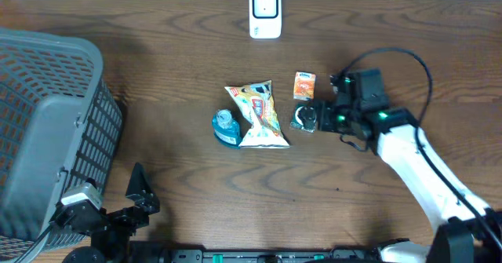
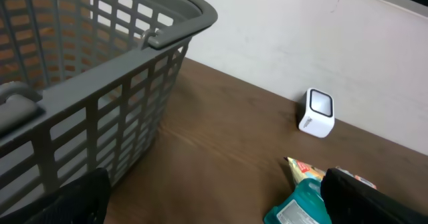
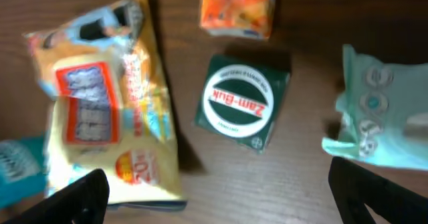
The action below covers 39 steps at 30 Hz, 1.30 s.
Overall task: Scan the item barcode
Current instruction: 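Reach the right gripper to the green Zam-Buk tin and grasp it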
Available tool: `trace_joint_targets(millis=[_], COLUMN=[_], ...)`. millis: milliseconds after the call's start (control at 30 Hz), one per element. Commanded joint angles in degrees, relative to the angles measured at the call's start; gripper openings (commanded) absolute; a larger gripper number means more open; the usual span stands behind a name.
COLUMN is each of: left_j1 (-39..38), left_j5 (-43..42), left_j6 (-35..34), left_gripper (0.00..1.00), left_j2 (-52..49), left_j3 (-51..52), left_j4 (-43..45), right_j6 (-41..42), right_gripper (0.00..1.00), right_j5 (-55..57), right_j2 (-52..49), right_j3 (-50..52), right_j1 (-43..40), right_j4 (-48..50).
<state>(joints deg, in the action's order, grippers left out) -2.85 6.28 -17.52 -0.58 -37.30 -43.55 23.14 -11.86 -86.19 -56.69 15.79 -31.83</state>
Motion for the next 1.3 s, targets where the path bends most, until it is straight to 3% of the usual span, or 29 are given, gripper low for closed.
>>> trace_joint_targets(millis=[0,233,533,900,1100,1267], left_j1=[-0.2,-0.2,-0.2,-0.2,-0.2,-0.2], left_j5=[-0.3,-0.3,-0.3,-0.3,-0.3,-0.3], left_j6=[1.0,1.0,0.9,0.9,0.9,0.9], left_gripper=[0.99,0.99,0.99,0.99,0.99,0.99], left_j2=[0.4,0.4,0.4,0.3,0.3,0.3], left_j3=[-0.3,-0.3,-0.3,-0.3,-0.3,-0.3], left_j4=[-0.2,-3.7,-19.0,-19.0,-19.0,-19.0], right_j6=[3.4,6.1,7.7,10.7,10.7,8.9], right_gripper=[0.99,0.99,0.99,0.99,0.91,0.71], right_j5=[11.2,14.3,14.6,12.3,12.5,12.3], right_j2=[-4.0,-7.9,-16.5,-27.0,-30.9,-31.8], right_j3=[-5.2,-11.6,-12.6,-17.6,-17.5,-17.5], right_j1=[1.7,1.6,3.7,6.4,6.4,6.4], right_j4=[-2.8,-7.9,-6.7,-4.5,-3.3,-4.3])
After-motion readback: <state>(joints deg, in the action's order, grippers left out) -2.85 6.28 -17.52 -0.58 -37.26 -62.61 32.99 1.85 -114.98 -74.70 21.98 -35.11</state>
